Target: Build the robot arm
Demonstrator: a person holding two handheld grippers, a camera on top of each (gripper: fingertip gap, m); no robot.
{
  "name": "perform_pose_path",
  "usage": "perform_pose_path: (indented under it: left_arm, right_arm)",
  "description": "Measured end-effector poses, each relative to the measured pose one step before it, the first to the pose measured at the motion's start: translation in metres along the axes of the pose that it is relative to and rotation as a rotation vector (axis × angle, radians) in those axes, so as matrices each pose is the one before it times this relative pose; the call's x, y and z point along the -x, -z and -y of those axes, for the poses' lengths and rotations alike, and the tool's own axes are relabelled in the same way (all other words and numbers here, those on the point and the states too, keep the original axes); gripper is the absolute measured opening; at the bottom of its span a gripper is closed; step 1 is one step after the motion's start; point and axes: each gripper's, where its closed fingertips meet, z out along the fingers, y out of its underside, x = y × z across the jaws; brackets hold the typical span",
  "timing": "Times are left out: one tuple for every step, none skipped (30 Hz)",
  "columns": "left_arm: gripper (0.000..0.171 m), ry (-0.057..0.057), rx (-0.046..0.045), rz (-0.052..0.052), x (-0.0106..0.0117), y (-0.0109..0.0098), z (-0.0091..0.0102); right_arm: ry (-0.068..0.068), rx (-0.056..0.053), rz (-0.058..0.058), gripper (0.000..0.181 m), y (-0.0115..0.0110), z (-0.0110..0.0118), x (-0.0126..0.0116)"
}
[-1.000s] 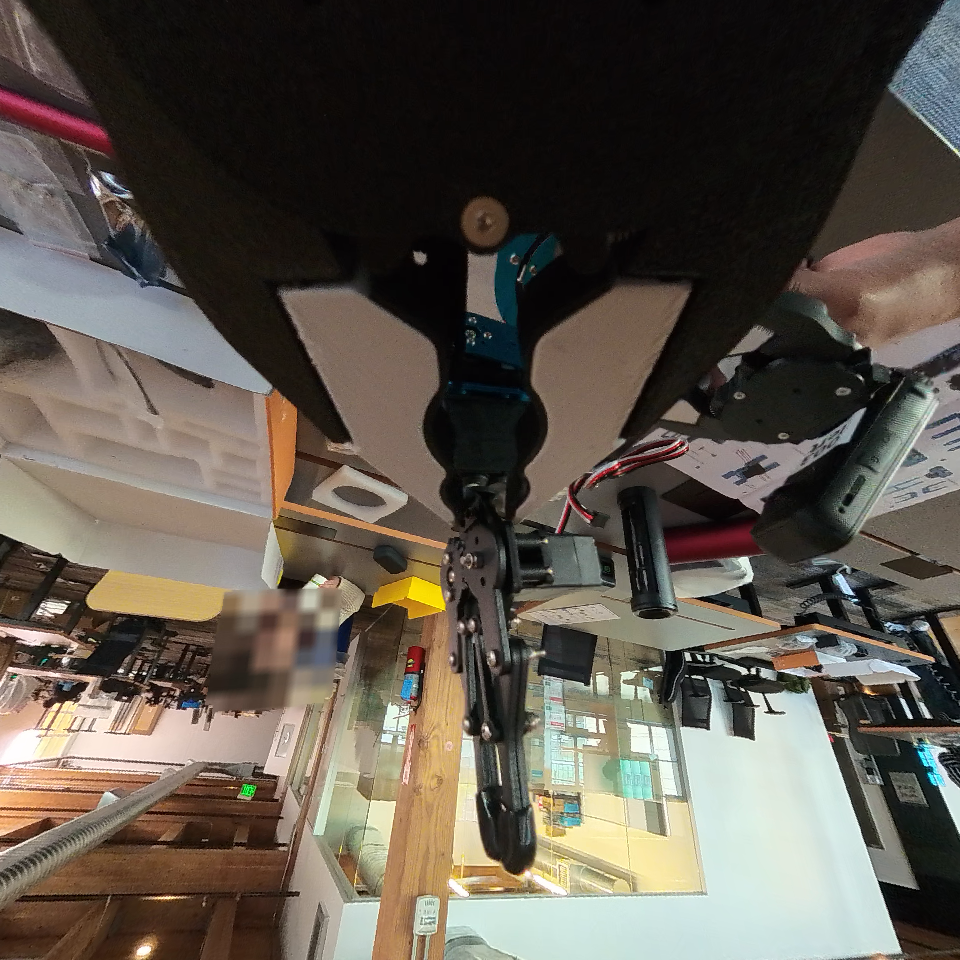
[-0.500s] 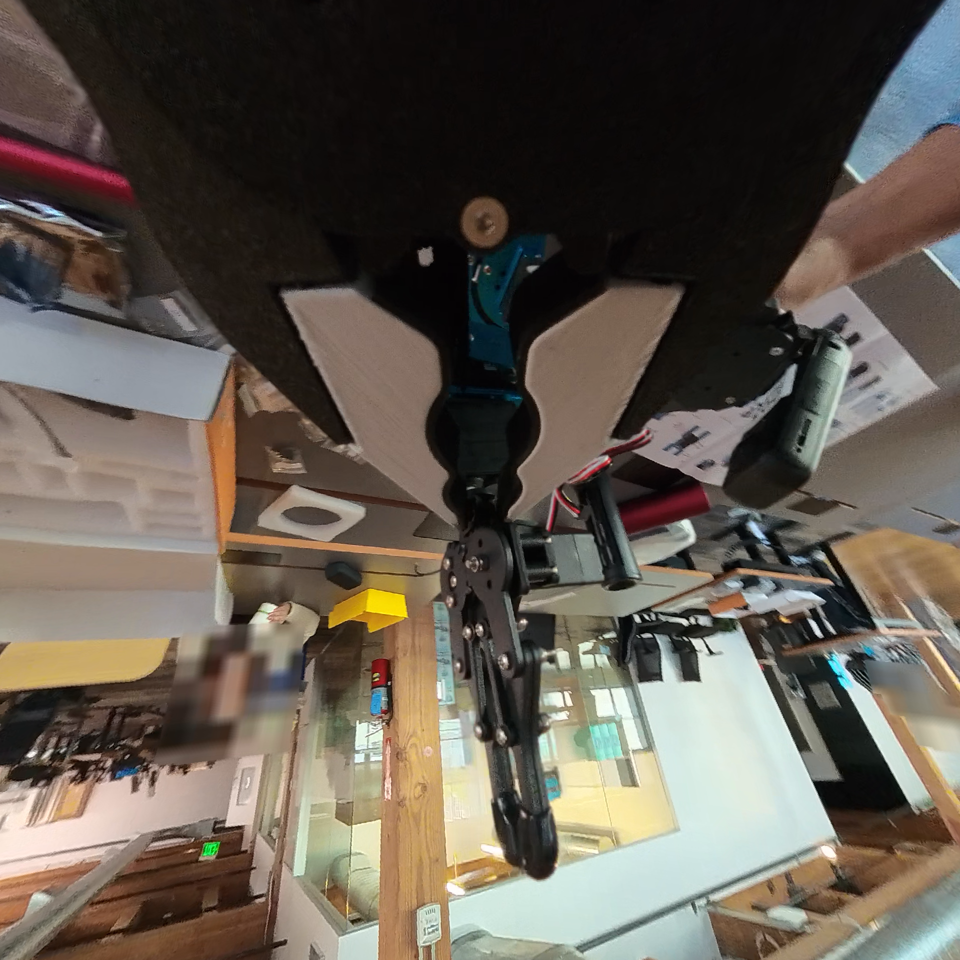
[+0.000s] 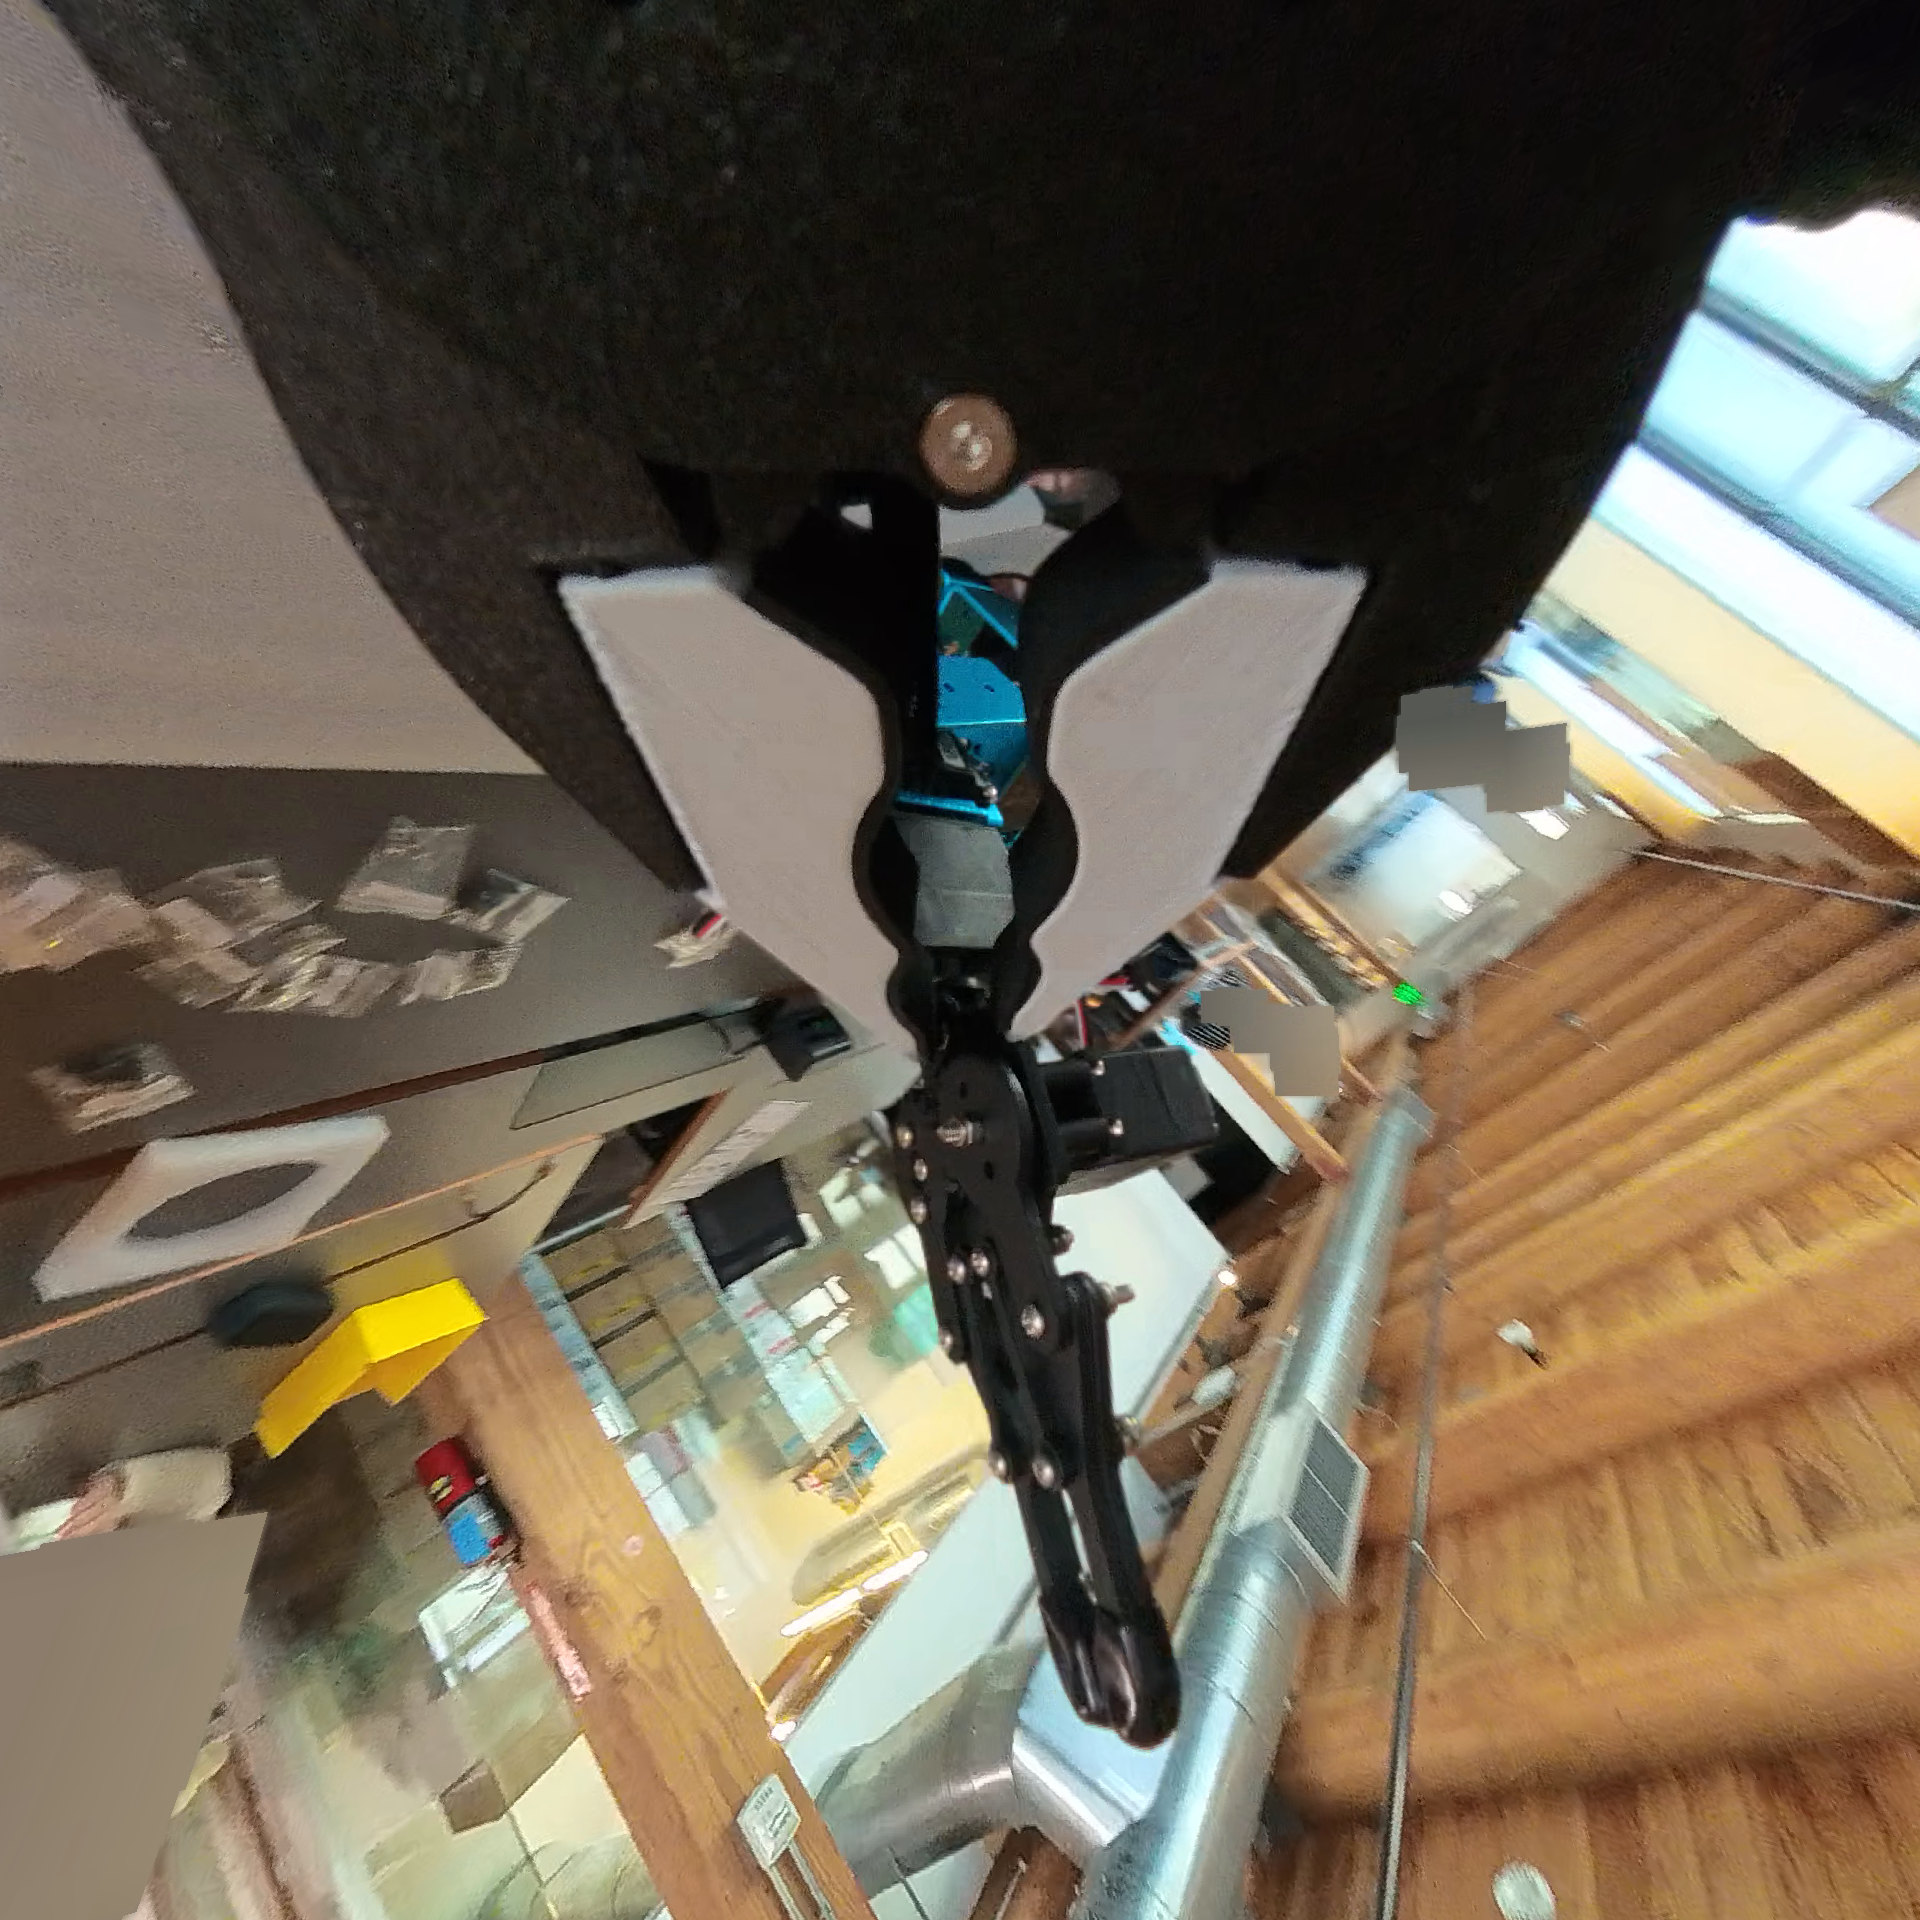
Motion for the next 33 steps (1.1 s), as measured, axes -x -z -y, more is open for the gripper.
perform_pose_path:
  left_arm:
    - [0.07,-0.0015,0.00066,0.0007,-0.00003,-0.00039,0.00001]
    - [0.07,-0.0023,0.0011,0.0004,-0.00006,-0.00046,0.00008]
    - [0.07,-0.0026,0.00085,0.0003,0.00003,-0.00043,0.00011]
    - [0.07,-0.0016,0.0006,0.0006,0.00001,-0.00048,0.00005]
    - [0.07,-0.0013,-0.0004,0.0012,-0.00001,-0.00035,0.00023]
    - [0.07,0.0001,-0.0011,0.0015,0.00016,-0.00023,0.00009]
    - [0.07,0.0009,-0.00083,0.0015,0.00015,-0.0003,0.00009]
    - [0.07,0.0008,-0.00035,0.0019,0.00026,-0.00011,0.00008]
    - [0.07,0.0009,-0.00037,0.0029,0.00021,-0.00001,-0.00007]
    - [0.07,0.0006,0.00055,0.0034,0.0001,0.00002,0.0]
    - [0.07,0.0003,0.00185,0.0038,0.0001,0.00007,-0.00017]
    - [0.07,-0.0007,0.00345,0.0053,-0.00009,-0.00018,-0.00012]
    - [0.07,-0.0024,0.00531,0.0062,-0.00015,-0.00033,-0.0001]
    - [0.07,-0.0036,0.00555,0.0064,-0.00023,-0.00057,0.00004]
    - [0.07,-0.0039,0.00519,0.0061,-0.00031,-0.00068,0.00024]
    - [0.07,-0.0031,0.00625,0.0053,-0.00026,-0.00056,0.00021]
    - [0.07,-0.0016,0.00635,0.0049,-0.00025,-0.00046,0.00019]
    - [0.07,0.0,0.00497,0.0042,-0.00027,-0.0005,0.00028]
    - [0.07,0.0015,0.00559,0.0018,-0.00048,-0.00049,0.00012]
    - [0.07,0.0004,0.00824,-0.0011,-0.00078,-0.00014,-0.00019]
    - [0.069,-0.0024,0.01058,-0.0017,-0.0008,0.00012,-0.00044]
    - [0.069,-0.0034,0.01199,0.0001,-0.00069,0.0002,-0.00074]
    - [0.069,-0.0032,0.01215,0.0024,-0.00045,0.00036,-0.00091]
    - [0.069,-0.0033,0.01112,0.0041,-0.00038,0.00046,-0.00073]
    - [0.07,-0.003,0.00849,0.0063,-0.00039,0.00043,-0.00054]
    - [0.069,-0.0015,0.00739,0.0089,0.00006,0.00037,-0.00059]
    - [0.069,0.0019,0.00693,0.0097,0.00038,0.00036,-0.0004]
    - [0.07,0.0062,0.00512,0.0088,0.00043,0.0001,-0.00018]
    - [0.07,0.0085,0.00345,0.0069,0.0003,0.00004,0.00015]
    - [0.071,0.0082,0.00053,0.0051,-0.00009,0.00001,0.00059]
    - [0.073,0.0082,-0.00177,0.0053,-0.00011,0.00039,0.00132]
    - [0.079,0.0083,0.00316,0.0075,0.00012,0.00099,0.00095]
    - [0.084,0.0043,0.013,0.01,0.00045,0.00205,0.00006]
  right_arm:
    - [-0.0391,-0.0104,0.0138,0.009,0.00261,0.00132,-0.00396]
    - [-0.0333,-0.0082,0.0165,0.009,0.00245,0.00111,-0.00362]
    - [-0.0445,-0.0076,0.0156,0.009,0.0027,0.00111,-0.00395]
    - [-0.045,-0.0078,0.0167,0.009,0.00236,0.00107,-0.0038]
    - [-0.0427,-0.0094,0.0168,0.009,0.00225,0.00114,-0.00342]
    - [-0.0401,-0.0129,0.0088,0.009,0.00207,0.00134,-0.00389]
    - [-0.0353,-0.0134,0.01,0.009,0.00163,0.00103,-0.00317]
    - [-0.0341,-0.0118,0.0089,0.009,0.00131,0.00086,-0.00305]
    - [-0.0302,-0.0126,0.0077,0.009,0.00115,0.0008,-0.00278]
    - [-0.0215,-0.0098,0.0079,0.009,0.00083,0.00047,-0.00229]
    - [-0.0296,-0.0106,0.0105,0.009,0.00096,0.00047,-0.00215]
    - [-0.0452,-0.0164,0.0138,0.009,0.00127,0.00081,-0.00276]
    - [-0.0389,-0.015,0.0132,0.009,0.00148,0.00119,-0.00317]
    - [-0.031,-0.014,0.0098,0.009,0.00174,0.00155,-0.00318]
    - [-0.0275,-0.0109,0.0129,0.009,0.00162,0.00174,-0.00247]
    - [-0.029,-0.0088,0.0115,0.009,0.00145,0.00151,-0.00257]
    - [-0.0374,-0.0112,0.0112,0.009,0.00138,0.00169,-0.00289]
    - [-0.0333,-0.0127,0.0118,0.009,0.00117,0.00172,-0.00269]
    - [-0.0177,-0.0102,0.0124,0.009,0.00096,0.0013,-0.002]
    - [-0.0105,-0.0063,0.0074,0.009,0.00089,0.00065,-0.00185]
    - [-0.0065,-0.0044,0.008,0.009,0.00043,0.00018,-0.00094]
    - [0.0023,-0.0003,0.0092,0.009,0.00011,-0.00041,0.0]
    - [0.0064,0.0005,0.0028,0.009,0.00034,-0.00035,-0.00018]
    - [0.0113,0.0003,0.0012,0.01,0.00012,-0.00035,-0.00004]
    - [0.0128,0.0019,0.0077,0.01,-0.00012,-0.00049,0.00066]
    - [0.0106,0.0041,0.0063,0.01,-0.00024,-0.00049,0.00016]
    - [0.0092,0.0065,0.0022,0.01,-0.00038,-0.00036,-0.00062]
    - [0.0071,0.0047,0.0025,0.01,-0.0004,0.00024,-0.0002]
    - [0.0105,0.005,0.0008,0.01,-0.00059,0.00037,-0.00015]
    - [0.0134,0.0079,-0.0034,0.011,-0.00073,0.00015,-0.00063]
    - [0.0102,0.0087,-0.0013,0.011,-0.0006,-0.00006,-0.0004]
    - [0.0036,0.007,0.0019,0.011,-0.00064,0.00014,-0.00016]
    - [-0.0017,0.0036,0.0008,0.011,-0.00063,0.0001,-0.00048]
